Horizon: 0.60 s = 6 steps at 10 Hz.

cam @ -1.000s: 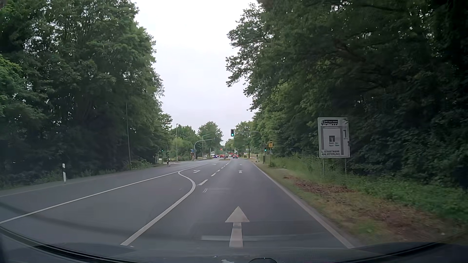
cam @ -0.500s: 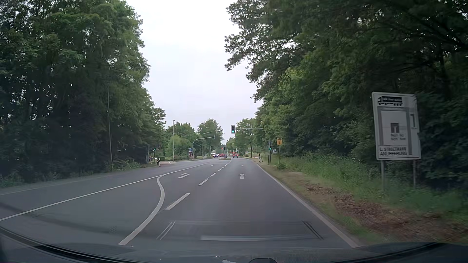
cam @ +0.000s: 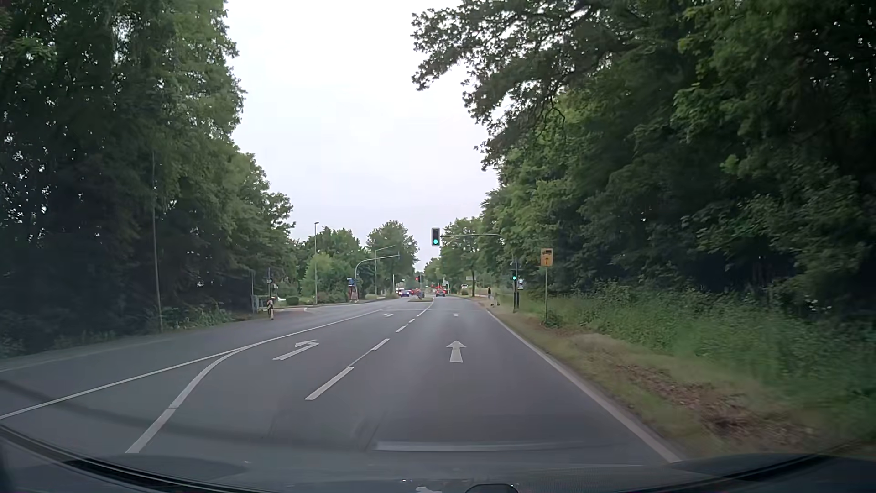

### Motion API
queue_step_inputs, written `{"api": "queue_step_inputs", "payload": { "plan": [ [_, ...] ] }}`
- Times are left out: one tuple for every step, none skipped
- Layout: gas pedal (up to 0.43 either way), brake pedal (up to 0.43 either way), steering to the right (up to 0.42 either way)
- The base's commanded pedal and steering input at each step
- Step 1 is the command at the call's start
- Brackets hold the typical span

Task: Follow the waypoints while adhering to traffic rules and regulations

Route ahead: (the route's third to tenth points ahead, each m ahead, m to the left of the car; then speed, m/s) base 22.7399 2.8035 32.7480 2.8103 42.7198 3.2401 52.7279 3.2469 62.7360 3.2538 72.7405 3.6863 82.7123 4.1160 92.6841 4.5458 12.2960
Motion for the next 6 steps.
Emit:
{"api": "queue_step_inputs", "payload": {
  "plan": [
    [0.169, 0.0, 0.002],
    [0.169, 0.0, 0.002],
    [0.169, 0.0, 0.002],
    [0.169, 0.0, 0.002],
    [0.169, 0.0, 0.001],
    [0.169, 0.0, -0.001]
  ]
}}
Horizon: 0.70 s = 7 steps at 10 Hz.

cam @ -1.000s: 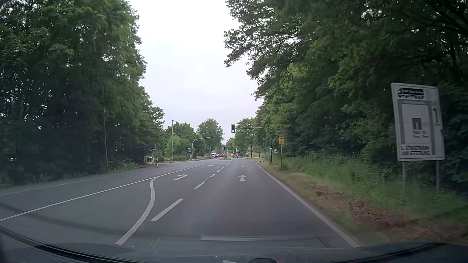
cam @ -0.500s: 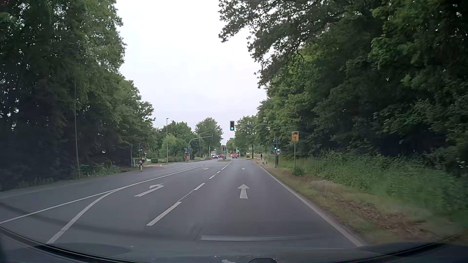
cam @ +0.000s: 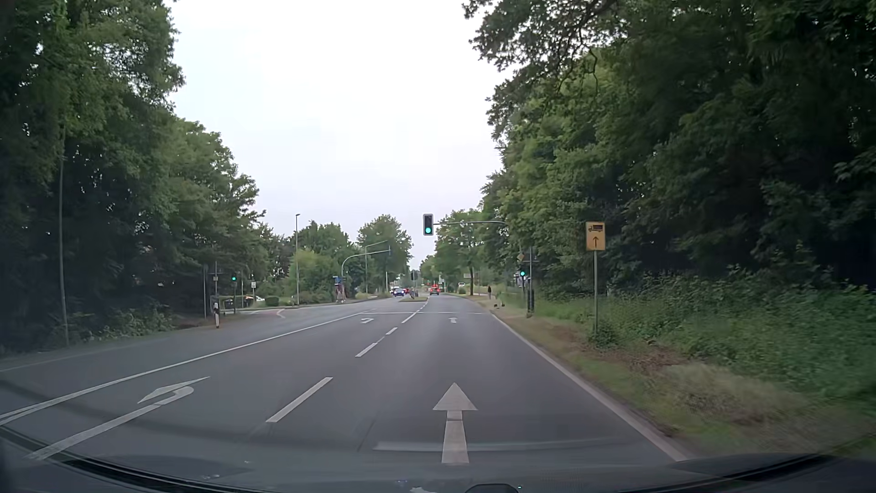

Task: Follow the waypoints while adhering to traffic rules and regulations

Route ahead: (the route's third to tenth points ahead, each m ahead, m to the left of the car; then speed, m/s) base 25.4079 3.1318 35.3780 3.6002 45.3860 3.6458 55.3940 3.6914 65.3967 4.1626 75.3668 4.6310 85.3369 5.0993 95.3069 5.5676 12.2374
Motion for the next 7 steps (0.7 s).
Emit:
{"api": "queue_step_inputs", "payload": {
  "plan": [
    [0.169, 0.0, -0.002],
    [0.169, 0.0, -0.002],
    [0.169, 0.0, -0.001],
    [0.169, 0.0, -0.002],
    [0.169, 0.0, -0.002],
    [0.169, 0.0, -0.002],
    [0.169, 0.0, -0.002]
  ]
}}
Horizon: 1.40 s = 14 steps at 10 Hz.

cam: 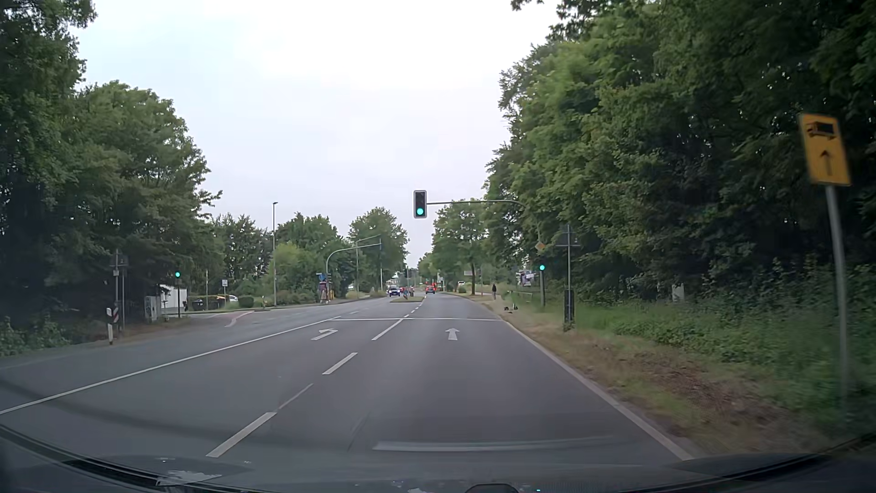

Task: Follow the waypoints while adhering to traffic rules and regulations

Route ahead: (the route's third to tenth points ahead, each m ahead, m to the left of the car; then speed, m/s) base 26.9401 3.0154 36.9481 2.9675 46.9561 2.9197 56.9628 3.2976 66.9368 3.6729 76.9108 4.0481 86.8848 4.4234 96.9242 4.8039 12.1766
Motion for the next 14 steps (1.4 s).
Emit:
{"api": "queue_step_inputs", "payload": {
  "plan": [
    [0.169, 0.0, -0.002],
    [0.169, 0.0, -0.003],
    [0.169, 0.0, -0.003],
    [0.169, 0.0, -0.003],
    [0.169, 0.0, -0.004],
    [0.169, 0.0, -0.004],
    [0.169, 0.0, -0.004],
    [0.169, 0.0, -0.004],
    [0.169, 0.0, -0.004],
    [0.169, 0.0, -0.004],
    [0.169, 0.0, -0.004],
    [0.169, 0.0, -0.004],
    [0.169, 0.0, -0.003],
    [0.169, 0.0, -0.004]
  ]
}}
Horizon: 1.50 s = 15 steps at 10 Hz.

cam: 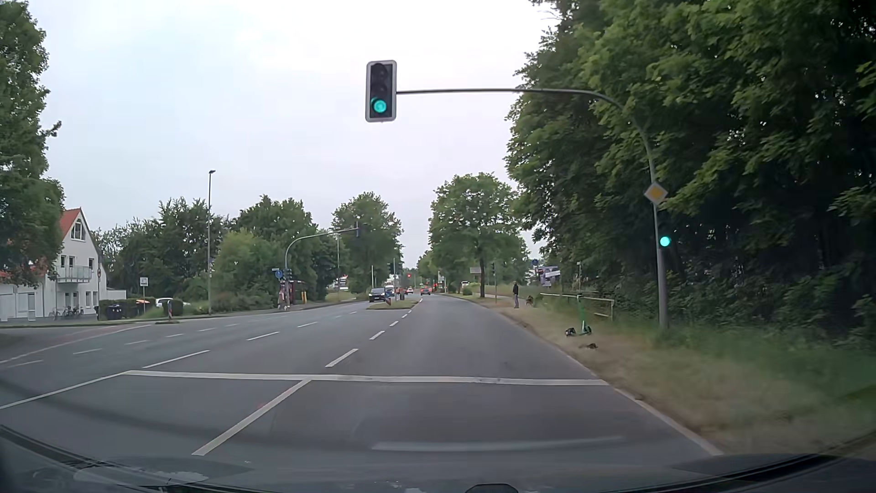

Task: Follow the waypoints while adhering to traffic rules and regulations

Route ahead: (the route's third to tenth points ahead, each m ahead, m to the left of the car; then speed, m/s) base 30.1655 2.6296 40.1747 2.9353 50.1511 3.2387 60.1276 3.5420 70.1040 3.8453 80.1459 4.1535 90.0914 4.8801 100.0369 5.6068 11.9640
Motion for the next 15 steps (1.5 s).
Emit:
{"api": "queue_step_inputs", "payload": {
  "plan": [
    [0.169, 0.0, -0.004],
    [0.169, 0.0, -0.003],
    [0.169, 0.0, -0.003],
    [0.169, 0.0, -0.002],
    [0.169, 0.0, -0.002],
    [0.169, 0.0, -0.001],
    [0.157, 0.0, 0.0],
    [0.15, 0.0, 0.0],
    [0.15, 0.0, 0.0],
    [0.15, 0.0, 0.0],
    [0.15, 0.0, 0.0],
    [0.15, 0.0, -0.001],
    [0.15, 0.0, -0.001],
    [0.15, 0.0, -0.001],
    [0.15, 0.0, -0.001]
  ]
}}
